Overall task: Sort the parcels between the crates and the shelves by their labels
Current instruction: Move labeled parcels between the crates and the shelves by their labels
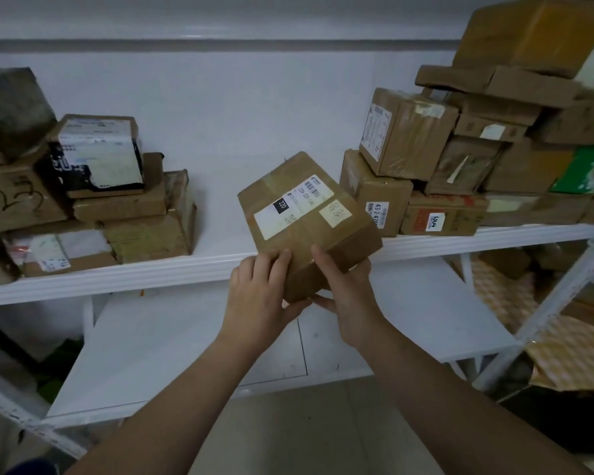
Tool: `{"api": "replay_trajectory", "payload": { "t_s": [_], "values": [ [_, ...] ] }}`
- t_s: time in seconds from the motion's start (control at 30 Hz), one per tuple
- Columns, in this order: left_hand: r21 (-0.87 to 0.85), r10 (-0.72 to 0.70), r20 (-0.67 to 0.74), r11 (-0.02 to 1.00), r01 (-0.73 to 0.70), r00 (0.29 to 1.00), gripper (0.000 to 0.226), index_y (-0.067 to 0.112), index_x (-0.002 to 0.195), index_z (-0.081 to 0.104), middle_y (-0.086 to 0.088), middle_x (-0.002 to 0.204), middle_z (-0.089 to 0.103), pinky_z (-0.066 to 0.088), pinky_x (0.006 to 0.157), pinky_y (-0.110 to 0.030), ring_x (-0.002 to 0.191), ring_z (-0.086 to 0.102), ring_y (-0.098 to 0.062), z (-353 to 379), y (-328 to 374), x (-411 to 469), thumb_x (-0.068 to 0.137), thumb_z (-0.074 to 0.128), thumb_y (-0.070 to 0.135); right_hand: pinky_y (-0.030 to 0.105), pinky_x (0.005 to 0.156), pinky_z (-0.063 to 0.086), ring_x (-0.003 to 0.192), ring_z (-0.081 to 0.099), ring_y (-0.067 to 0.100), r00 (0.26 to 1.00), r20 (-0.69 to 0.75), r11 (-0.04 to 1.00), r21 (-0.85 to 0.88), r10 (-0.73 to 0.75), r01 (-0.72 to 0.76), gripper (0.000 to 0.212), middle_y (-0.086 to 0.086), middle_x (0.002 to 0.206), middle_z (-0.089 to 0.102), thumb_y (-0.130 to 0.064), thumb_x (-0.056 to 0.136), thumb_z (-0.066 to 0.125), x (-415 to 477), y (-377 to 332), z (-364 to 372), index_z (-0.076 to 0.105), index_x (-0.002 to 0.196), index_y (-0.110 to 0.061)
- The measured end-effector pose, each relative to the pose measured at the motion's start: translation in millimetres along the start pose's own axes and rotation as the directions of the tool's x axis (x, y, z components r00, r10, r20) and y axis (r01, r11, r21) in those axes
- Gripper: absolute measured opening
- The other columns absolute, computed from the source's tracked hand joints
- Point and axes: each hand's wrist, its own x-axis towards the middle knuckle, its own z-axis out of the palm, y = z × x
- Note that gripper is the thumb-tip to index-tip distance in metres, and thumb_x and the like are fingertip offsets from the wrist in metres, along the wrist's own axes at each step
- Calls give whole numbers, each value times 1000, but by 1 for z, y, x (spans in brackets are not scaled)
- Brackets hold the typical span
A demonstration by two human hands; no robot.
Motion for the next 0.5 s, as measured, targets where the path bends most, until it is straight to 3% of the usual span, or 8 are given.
{"api": "replay_trajectory", "payload": {
  "t_s": [0.1, 0.2, 0.27, 0.37, 0.43, 0.5],
  "values": [
    [-132, 74, 86, 989, -62, 994, 59, 8, 121, 61, -11, 110, 63, 49, 81, -41, 96, 60, -30, -3, 2, -8, 83, 61, 53, 30, 90, 52, 116, 53, 12, 994, -31, 991, -83, -108, 105, 89, -15, 121, 50, -41, 73, 77, -1, -1, -12, 22, 143, -31],
    [-309, -60, 217, 942, 127, 974, 63, 14, 135, 49, -8, 135, 51, 41, 100, -39, 123, 48, -26, -5, -4, -5, 92, 37, 58, 14, 70, 52, 110, 56, 2, 970, 20, 953, -183, -242, 242, 78, -19, 124, 53, -34, 81, 74, -3, -4, -34, 28, 143, -41],
    [-353, -211, 230, 892, 284, 950, 65, 16, 144, 35, -11, 149, 31, 30, 110, -41, 136, 31, -28, -2, -15, 3, 90, 49, 49, 11, 70, 51, 104, 59, -2, 948, 42, 927, -200, -315, 317, 74, -16, 123, 56, -27, 86, 70, -5, -6, -47, 28, 144, -45],
    [-421, -381, 224, 792, 441, 897, 84, 16, 149, 20, -15, 154, 15, 24, 114, -43, 141, 20, -31, -1, -31, 19, 84, 66, 42, 11, 77, 50, 107, 58, -3, 933, 35, 917, -176, -357, 358, 71, -20, 120, 59, -18, 94, 60, -9, -8, -60, 22, 148, -44],
    [-497, -472, 242, 690, 526, 848, 92, 13, 150, 16, -15, 153, 18, 26, 114, -44, 140, 24, -30, -1, -40, 28, 81, 70, 40, 6, 80, 46, 113, 53, -9, 929, -12, 915, -175, -371, 363, 67, -32, 123, 56, -17, 97, 53, -13, -10, -63, 19, 150, -42],
    [-598, -503, 289, 570, 564, 815, 87, 11, 146, 23, -12, 146, 34, 37, 107, -41, 131, 39, -27, 0, -45, 32, 79, 74, 35, 3, 81, 43, 116, 48, -15, 924, -55, 912, -191, -379, 363, 62, -36, 130, 49, -23, 100, 48, -19, -13, -64, 18, 150, -42]
  ]
}}
